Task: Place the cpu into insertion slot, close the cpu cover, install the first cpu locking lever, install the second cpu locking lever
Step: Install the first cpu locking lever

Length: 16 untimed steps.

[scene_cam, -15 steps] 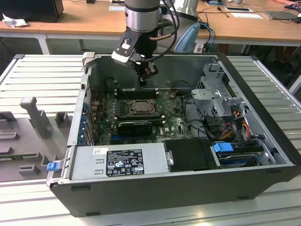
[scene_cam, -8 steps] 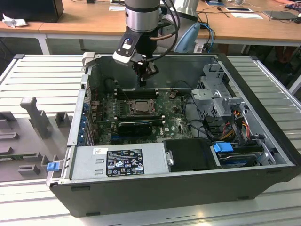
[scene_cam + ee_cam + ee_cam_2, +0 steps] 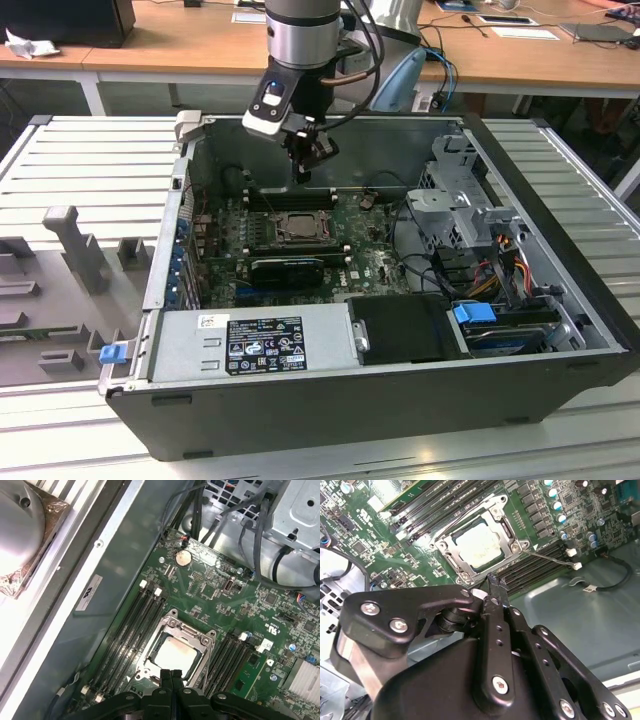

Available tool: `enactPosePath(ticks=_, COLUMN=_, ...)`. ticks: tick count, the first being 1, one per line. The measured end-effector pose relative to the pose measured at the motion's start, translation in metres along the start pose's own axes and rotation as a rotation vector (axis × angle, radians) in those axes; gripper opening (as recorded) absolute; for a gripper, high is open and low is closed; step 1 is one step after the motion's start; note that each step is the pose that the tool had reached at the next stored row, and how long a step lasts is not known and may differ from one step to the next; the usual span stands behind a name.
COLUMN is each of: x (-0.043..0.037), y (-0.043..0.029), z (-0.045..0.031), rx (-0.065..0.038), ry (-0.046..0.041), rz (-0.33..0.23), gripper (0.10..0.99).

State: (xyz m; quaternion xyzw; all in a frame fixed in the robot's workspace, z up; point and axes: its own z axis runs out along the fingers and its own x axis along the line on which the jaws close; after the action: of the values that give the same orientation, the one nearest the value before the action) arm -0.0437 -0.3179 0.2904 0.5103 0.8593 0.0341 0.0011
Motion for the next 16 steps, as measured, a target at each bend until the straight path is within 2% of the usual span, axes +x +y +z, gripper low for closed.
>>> enactPosePath(ticks=13, x=0.0, y=0.0, z=0.0, rx=0.002, ry=0.0042, rz=-0.07, gripper=0.106)
enactPosePath(ticks=16, x=0.0, y=0.0, z=0.0, rx=0.004, ry=0.0076, rz=-0.127, gripper=0.106)
